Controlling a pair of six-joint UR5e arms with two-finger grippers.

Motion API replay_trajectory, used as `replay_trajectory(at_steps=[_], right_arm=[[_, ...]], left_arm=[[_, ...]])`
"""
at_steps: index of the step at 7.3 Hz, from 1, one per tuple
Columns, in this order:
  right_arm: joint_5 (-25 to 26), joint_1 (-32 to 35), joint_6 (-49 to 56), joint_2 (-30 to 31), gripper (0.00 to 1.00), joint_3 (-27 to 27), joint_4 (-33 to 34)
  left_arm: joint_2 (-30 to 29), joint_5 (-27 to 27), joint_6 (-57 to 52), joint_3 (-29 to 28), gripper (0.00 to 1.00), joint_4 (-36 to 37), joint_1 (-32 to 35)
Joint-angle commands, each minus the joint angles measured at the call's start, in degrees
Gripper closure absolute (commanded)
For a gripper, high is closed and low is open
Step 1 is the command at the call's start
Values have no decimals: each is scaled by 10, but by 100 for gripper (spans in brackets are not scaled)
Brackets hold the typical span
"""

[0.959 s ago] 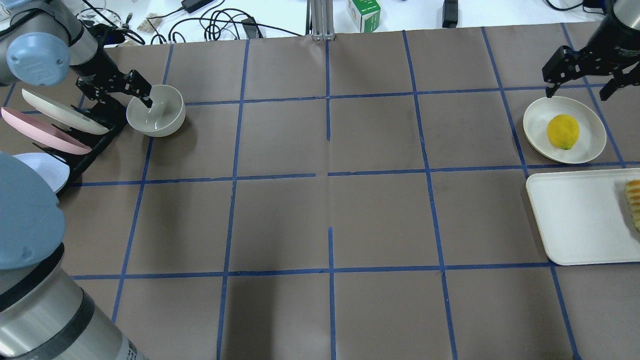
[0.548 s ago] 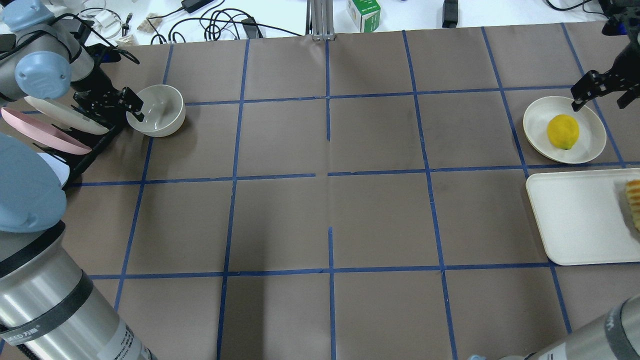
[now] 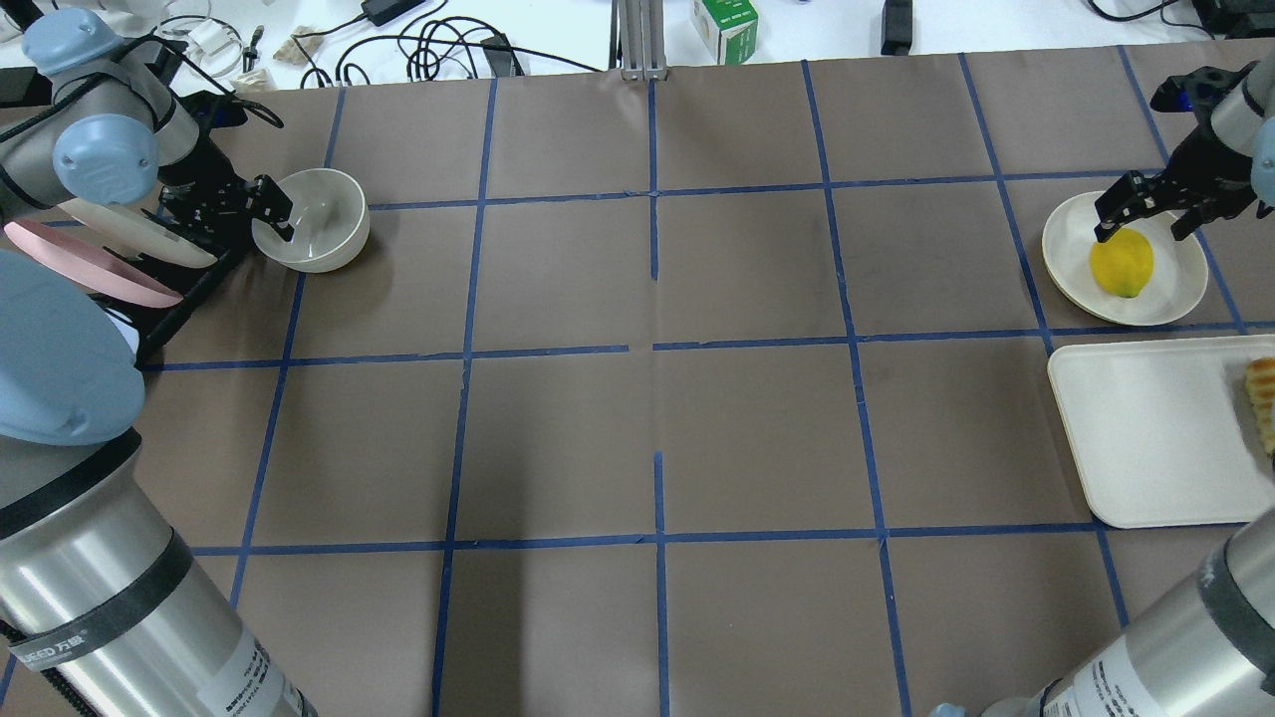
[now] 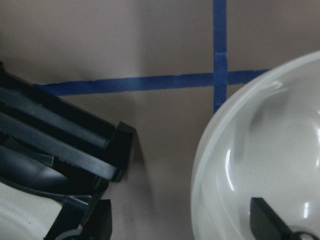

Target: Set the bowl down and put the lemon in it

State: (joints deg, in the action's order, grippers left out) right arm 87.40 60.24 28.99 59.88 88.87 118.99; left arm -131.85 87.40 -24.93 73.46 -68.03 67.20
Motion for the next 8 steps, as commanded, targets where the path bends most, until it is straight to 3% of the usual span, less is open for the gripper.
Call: replay_trajectory(at_steps=[1,2,3,5,6,8], right_arm=[[-4,0,-2,-42,0,-4,54],[0,0,-6,-45,0,-4,54],[1,0,-9,-44,10,0,49],[7,0,-16,-40,88,0,19],[28,0,-15,-35,100,-4,-2],[30,1,-16,3,100,-6,-58]], left_arm=[[-1,-1,22,-1,90,0,4],[3,0,23,1,100,-4,5],[6,1,23,1,100,-6,5],[22,8,23,-2,100,-13,23],[40,4,38,-2,100,-47,51],[84,-9,132,22,100,-61,160]])
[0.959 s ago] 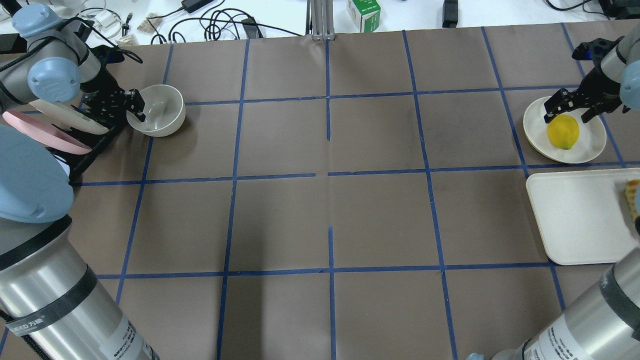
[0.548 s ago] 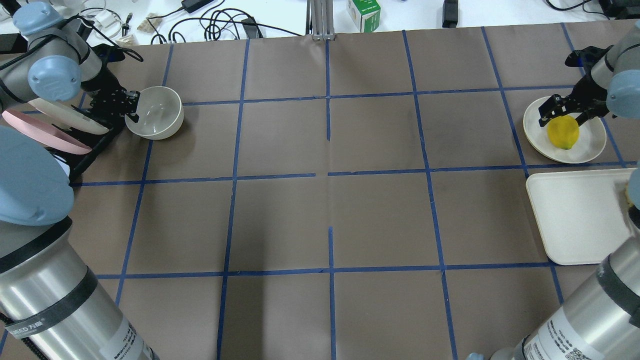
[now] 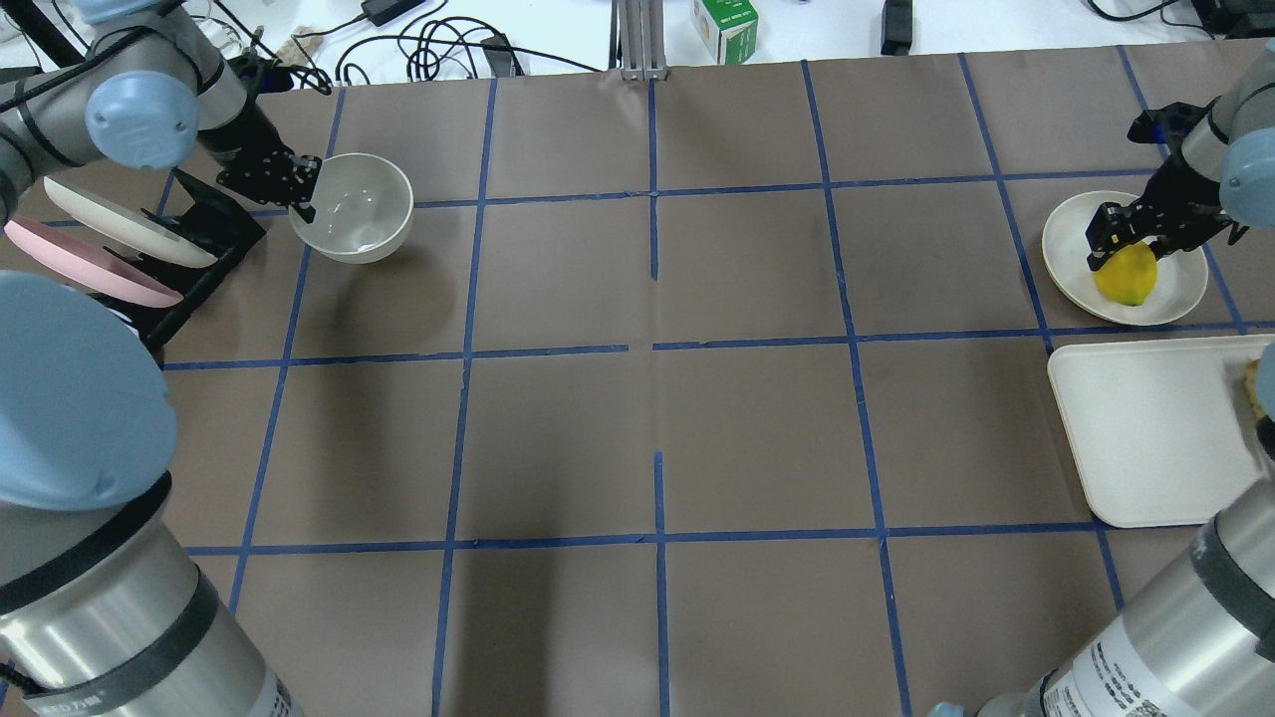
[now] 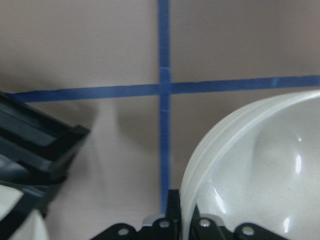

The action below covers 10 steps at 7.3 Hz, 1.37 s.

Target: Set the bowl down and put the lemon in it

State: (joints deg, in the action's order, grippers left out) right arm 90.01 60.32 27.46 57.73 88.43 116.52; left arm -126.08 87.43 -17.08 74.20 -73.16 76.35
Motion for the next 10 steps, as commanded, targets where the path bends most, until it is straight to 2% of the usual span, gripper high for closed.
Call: replay_trajectory(at_steps=[1,3,4,5,8,9,10], right_arm=[[3,6,-2,51,100,-2,-60],[11,23,-7,81,100,-3,-105],[9,43,-42,112,100,-2,-133],[5,77,-101,135,100,-1,-168],[0,236,-300,164,100,-2,-176],[-2,285,-319,165,100,-2,-174],[-10,320,-335,164,100,-2,-166]], left_arm=[[46,-43,106,45,100,-8,124],[72,-44,205,112,100,47,210],[67,-45,235,141,100,102,229],[65,-46,259,167,100,126,240],[61,-46,281,183,100,144,266],[69,-46,280,190,100,143,267],[66,-41,281,204,10,145,267]])
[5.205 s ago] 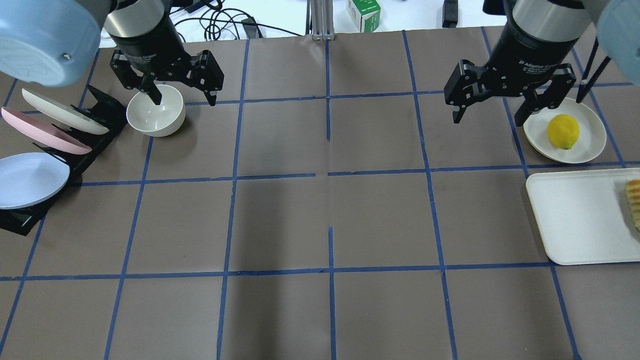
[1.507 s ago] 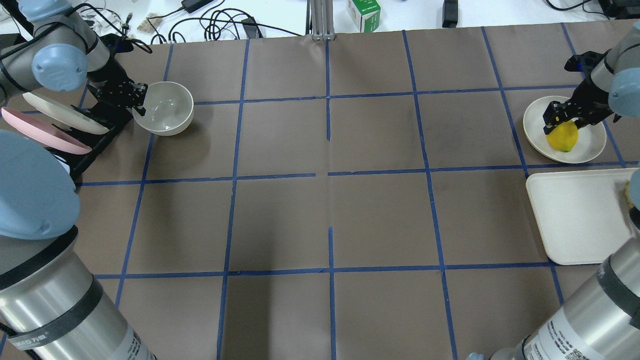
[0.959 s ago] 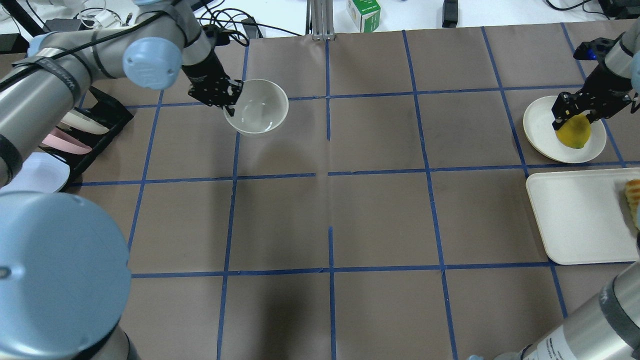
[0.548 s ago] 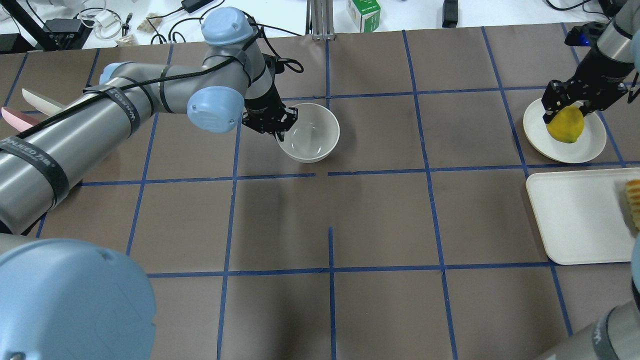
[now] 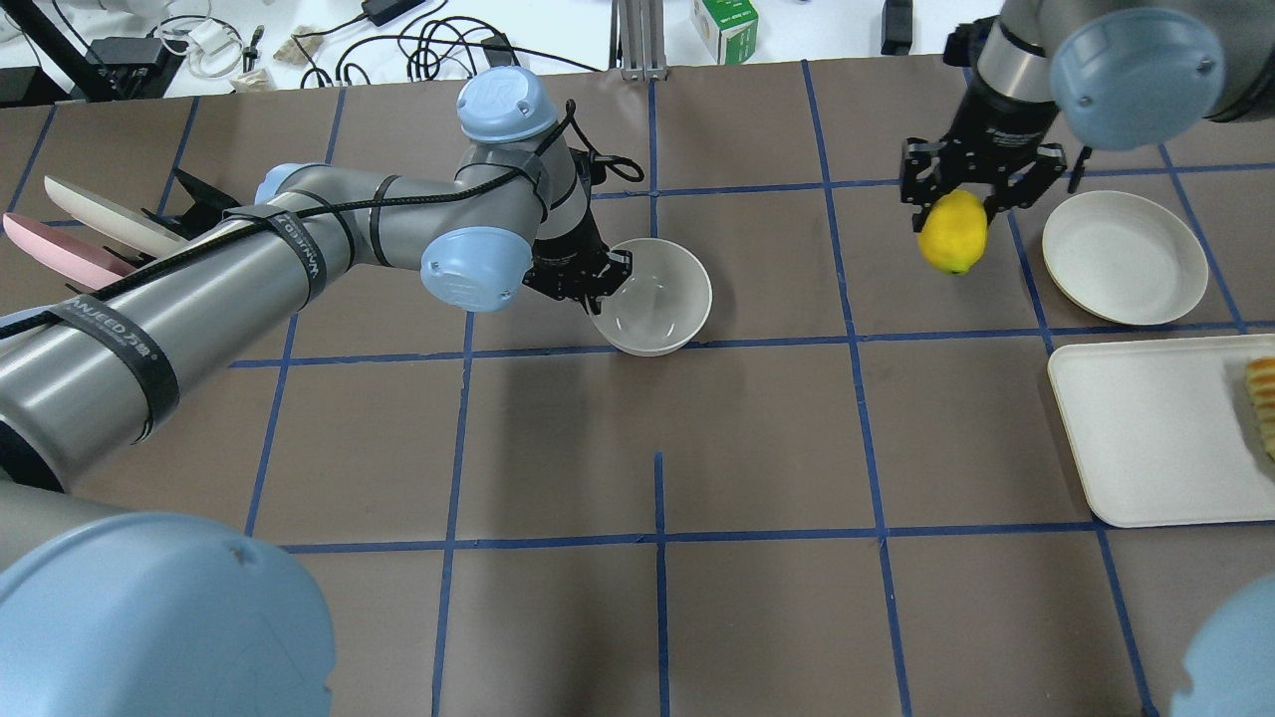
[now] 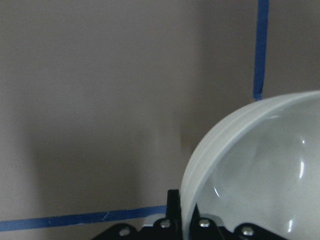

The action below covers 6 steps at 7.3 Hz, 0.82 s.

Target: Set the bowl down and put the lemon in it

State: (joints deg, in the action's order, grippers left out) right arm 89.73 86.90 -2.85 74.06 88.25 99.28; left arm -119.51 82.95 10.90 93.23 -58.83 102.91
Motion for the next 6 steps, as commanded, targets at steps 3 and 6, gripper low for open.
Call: replay_trajectory(at_steps=[3,6], right_arm=[[-56,78,-88,-12,100,2,46],[-63,169,-209,-81,100,1,187]], left_arm=[[71,13,-32,-3,0,-69,-45],[162,13,-200,-80,0,-214,-171]])
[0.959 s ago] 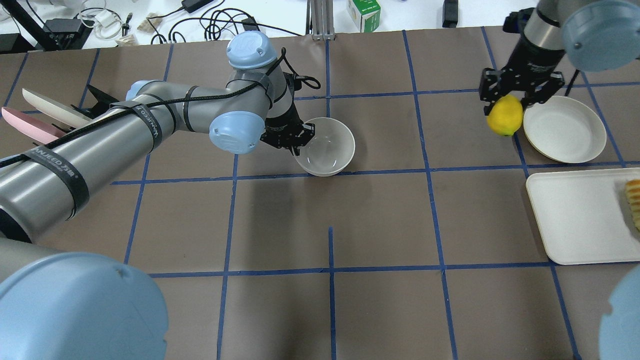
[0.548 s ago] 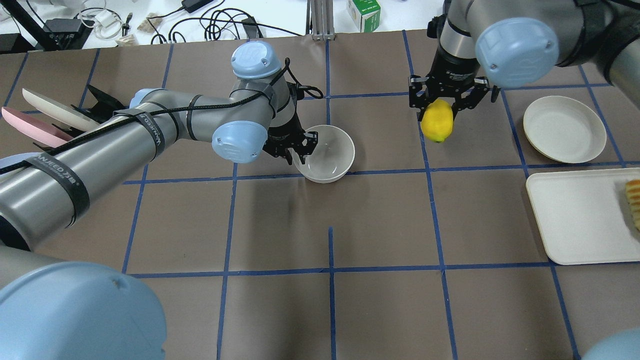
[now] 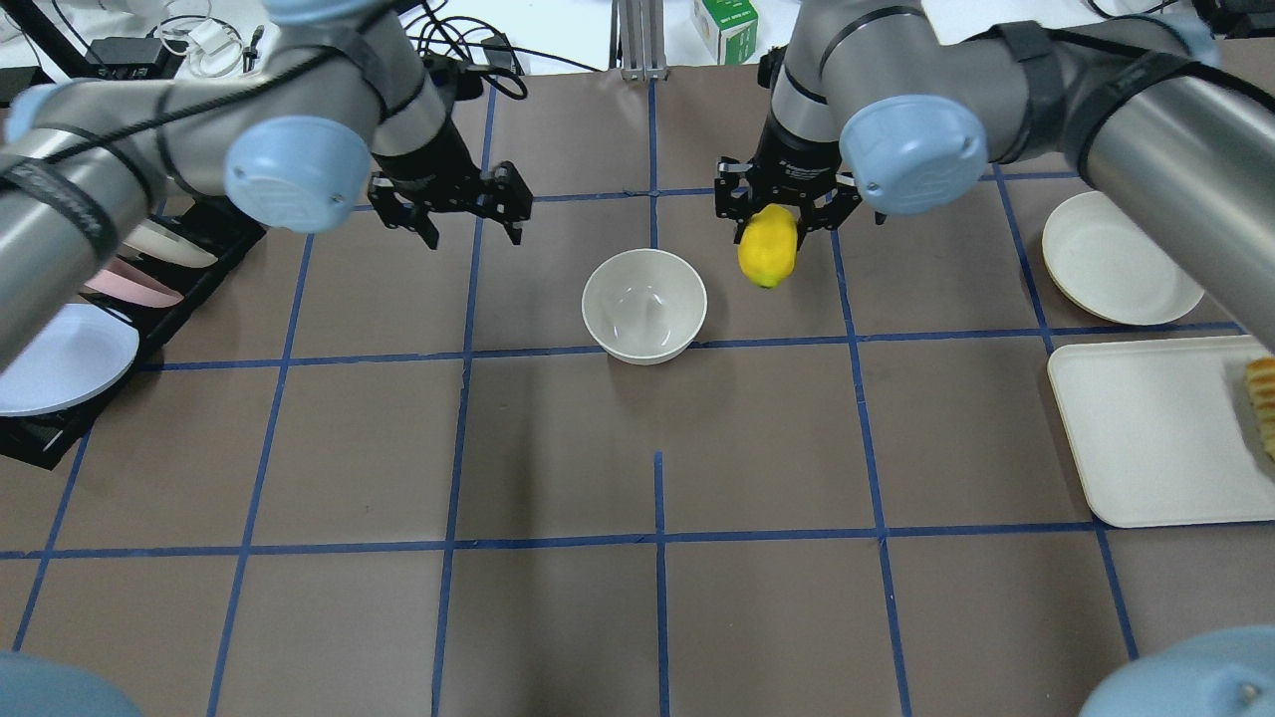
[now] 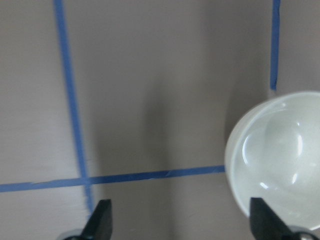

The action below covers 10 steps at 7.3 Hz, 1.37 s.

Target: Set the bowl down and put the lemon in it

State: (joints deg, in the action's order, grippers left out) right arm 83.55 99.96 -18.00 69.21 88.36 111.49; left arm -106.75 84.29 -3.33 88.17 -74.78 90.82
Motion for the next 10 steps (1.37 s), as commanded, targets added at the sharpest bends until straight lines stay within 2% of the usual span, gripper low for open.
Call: replay_trajectory(at_steps=[1,2,5,7,8,9,10], right_arm=[[-1,61,-80,-53,100,0,82],[-1,74,-85,-66,100,0,84],[-2,99,-90,-112,100,1,85],[-2,102,-87,-128,56,0,129],[-1,102,-82,-140,17,0,172],[-3,102,-87,-141,0,0,183],[0,100,-90,-138,0,-1,177]], left_arm=[[60,14,-61,-40,0,-108,-55],[85,59,-63,-35,0,-118,-49],[119,57,-56,-19,0,-118,-48],[134,68,-55,-12,0,-128,-29],[145,68,-55,0,0,-131,-21],[147,64,-51,7,0,-121,-19],[146,65,-48,8,0,-119,-19]])
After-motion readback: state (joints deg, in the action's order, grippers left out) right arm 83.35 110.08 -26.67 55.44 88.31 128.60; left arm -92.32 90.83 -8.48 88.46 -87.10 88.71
